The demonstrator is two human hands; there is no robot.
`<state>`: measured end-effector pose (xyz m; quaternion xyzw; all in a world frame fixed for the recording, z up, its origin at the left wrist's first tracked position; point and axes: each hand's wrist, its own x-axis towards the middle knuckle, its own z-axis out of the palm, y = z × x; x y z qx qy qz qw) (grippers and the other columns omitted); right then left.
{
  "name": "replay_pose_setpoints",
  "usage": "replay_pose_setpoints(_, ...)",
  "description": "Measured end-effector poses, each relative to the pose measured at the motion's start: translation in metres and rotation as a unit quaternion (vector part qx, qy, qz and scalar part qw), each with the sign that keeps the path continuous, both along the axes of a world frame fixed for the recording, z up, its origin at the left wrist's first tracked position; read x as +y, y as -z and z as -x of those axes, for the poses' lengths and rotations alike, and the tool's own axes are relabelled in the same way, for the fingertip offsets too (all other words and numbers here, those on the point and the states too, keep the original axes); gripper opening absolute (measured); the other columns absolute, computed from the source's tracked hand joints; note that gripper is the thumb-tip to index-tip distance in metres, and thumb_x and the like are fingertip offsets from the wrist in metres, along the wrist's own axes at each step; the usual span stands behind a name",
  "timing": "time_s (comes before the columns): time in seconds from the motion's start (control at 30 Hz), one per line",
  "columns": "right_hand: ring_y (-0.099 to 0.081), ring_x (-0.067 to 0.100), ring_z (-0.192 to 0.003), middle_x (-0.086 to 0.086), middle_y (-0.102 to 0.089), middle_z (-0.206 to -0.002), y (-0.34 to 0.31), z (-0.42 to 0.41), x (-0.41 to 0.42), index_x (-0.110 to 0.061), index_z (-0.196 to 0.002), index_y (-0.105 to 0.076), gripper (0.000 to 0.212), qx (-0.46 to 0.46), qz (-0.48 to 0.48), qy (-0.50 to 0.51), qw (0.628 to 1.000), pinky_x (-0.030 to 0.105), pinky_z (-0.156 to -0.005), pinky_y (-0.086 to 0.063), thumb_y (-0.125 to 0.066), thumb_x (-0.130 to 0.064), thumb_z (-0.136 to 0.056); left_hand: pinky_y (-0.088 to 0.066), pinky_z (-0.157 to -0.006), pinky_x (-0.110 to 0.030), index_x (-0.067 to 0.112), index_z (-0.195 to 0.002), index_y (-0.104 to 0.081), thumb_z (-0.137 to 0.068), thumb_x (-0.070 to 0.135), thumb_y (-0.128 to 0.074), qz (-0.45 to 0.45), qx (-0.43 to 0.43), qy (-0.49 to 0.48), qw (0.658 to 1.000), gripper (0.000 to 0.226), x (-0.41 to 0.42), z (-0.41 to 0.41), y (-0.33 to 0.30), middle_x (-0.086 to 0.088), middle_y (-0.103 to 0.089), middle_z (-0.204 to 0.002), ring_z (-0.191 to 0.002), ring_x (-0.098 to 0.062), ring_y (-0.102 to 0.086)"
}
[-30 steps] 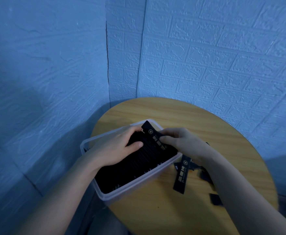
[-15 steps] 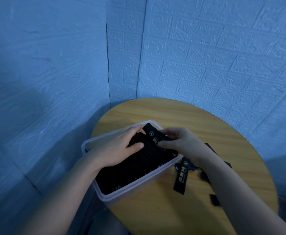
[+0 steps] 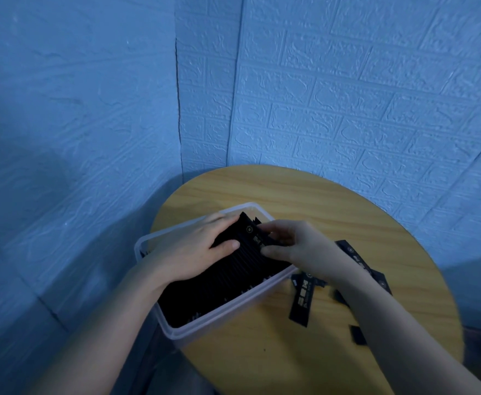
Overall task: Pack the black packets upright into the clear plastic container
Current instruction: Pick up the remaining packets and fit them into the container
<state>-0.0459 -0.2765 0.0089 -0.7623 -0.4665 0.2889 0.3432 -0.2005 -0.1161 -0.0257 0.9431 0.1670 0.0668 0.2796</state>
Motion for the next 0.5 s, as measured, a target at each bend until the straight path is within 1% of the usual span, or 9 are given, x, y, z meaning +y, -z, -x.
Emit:
replay_pose_setpoints(0.07, -0.067, 0.01, -0.095, 0.0, -0.071, -0.102, -0.0006, 0.0013, -0.0005, -0.024, -0.122, -0.064, 0.035, -0.009, -0.002, -0.001, 1.0, 0.036, -0.094, -0.053, -0.066, -0.013, -0.09, -0.035, -0.11, -0.034, 0.032, -0.154, -0.023, -0.098, 0.05, -0.04, -0.003, -0.001, -0.001, 1.0, 0.062, -0.0002, 0.0004, -0.0005, 0.021, -0.026, -0.155, -0.137, -0.001, -0.033)
replay_pose_setpoints(0.13, -0.066, 0.009, -0.097, -0.002, -0.07, -0.104, -0.002, 0.0027, -0.0018, -0.025, -0.126, -0.061, 0.037, -0.025, 0.004, -0.004, 1.0, 0.035, -0.094, -0.052, -0.064, -0.016, -0.091, -0.036, -0.109, -0.034, 0.033, -0.154, -0.022, -0.098, 0.05, -0.04, -0.01, 0.002, -0.003, 1.0, 0.061, -0.0007, 0.0007, -0.0015, 0.023, -0.024, -0.155, -0.137, -0.001, -0.034)
replay_pose_setpoints(0.2, -0.064, 0.005, -0.101, -0.009, -0.069, -0.109, -0.0032, 0.0056, -0.0036, -0.028, -0.13, -0.059, 0.037, -0.051, 0.005, -0.013, 0.999, 0.031, -0.095, -0.051, -0.06, -0.02, -0.094, -0.037, -0.108, -0.033, 0.033, -0.154, -0.022, -0.099, 0.049, -0.041, -0.011, 0.004, -0.005, 1.0, 0.06, -0.0017, 0.0006, -0.0024, 0.022, -0.024, -0.154, -0.136, -0.002, -0.035)
replay_pose_setpoints(0.27, -0.061, 0.001, -0.104, -0.014, -0.067, -0.113, -0.0048, 0.0088, -0.0057, -0.03, -0.131, -0.058, 0.036, -0.079, 0.002, -0.017, 0.997, 0.025, -0.093, -0.049, -0.052, -0.018, -0.098, -0.038, -0.107, -0.034, 0.034, -0.154, -0.021, -0.099, 0.049, -0.041, -0.012, 0.002, -0.008, 1.0, 0.06, -0.0022, 0.0008, -0.0031, 0.022, -0.025, -0.153, -0.135, -0.003, -0.037)
replay_pose_setpoints(0.33, -0.059, 0.002, -0.109, -0.013, -0.065, -0.118, -0.0054, 0.01, -0.0073, -0.029, -0.133, -0.057, 0.039, -0.097, 0.006, -0.012, 0.995, 0.018, -0.09, -0.047, -0.047, -0.013, -0.099, -0.04, -0.105, -0.037, 0.038, -0.154, -0.017, -0.099, 0.05, -0.042, -0.006, -0.003, -0.003, 1.0, 0.062, -0.0015, 0.0012, -0.0024, 0.021, -0.028, -0.151, -0.133, -0.006, -0.04)
replay_pose_setpoints(0.37, -0.058, 0.002, -0.11, -0.013, -0.065, -0.119, -0.0044, 0.0095, -0.0081, -0.028, -0.134, -0.056, 0.039, -0.1, 0.007, -0.007, 0.995, 0.018, -0.091, -0.046, -0.047, -0.012, -0.099, -0.042, -0.103, -0.039, 0.04, -0.154, -0.014, -0.098, 0.05, -0.041, -0.004, -0.002, -0.001, 1.0, 0.062, -0.0013, 0.0016, -0.0021, 0.02, -0.029, -0.15, -0.131, -0.006, -0.042)
replay_pose_setpoints(0.47, -0.062, 0.004, -0.106, -0.011, -0.069, -0.112, 0.0007, 0.0082, -0.0099, -0.028, -0.131, -0.06, 0.038, -0.081, -0.012, 0.017, 0.996, 0.03, -0.097, -0.049, -0.054, -0.012, -0.096, -0.043, -0.1, -0.04, 0.043, -0.153, -0.009, -0.098, 0.05, -0.04, -0.009, 0.002, 0.003, 1.0, 0.063, -0.0022, 0.0022, -0.0028, 0.019, -0.031, -0.147, -0.127, -0.007, -0.045)
replay_pose_setpoints(0.5, -0.063, 0.003, -0.104, -0.011, -0.07, -0.109, 0.002, 0.0084, -0.0101, -0.027, -0.129, -0.061, 0.038, -0.074, -0.018, 0.025, 0.997, 0.032, -0.097, -0.05, -0.056, -0.011, -0.095, -0.044, -0.099, -0.04, 0.044, -0.153, -0.009, -0.098, 0.051, -0.04, -0.011, 0.004, 0.002, 1.0, 0.063, -0.0026, 0.0022, -0.0033, 0.019, -0.031, -0.146, -0.126, -0.007, -0.045)
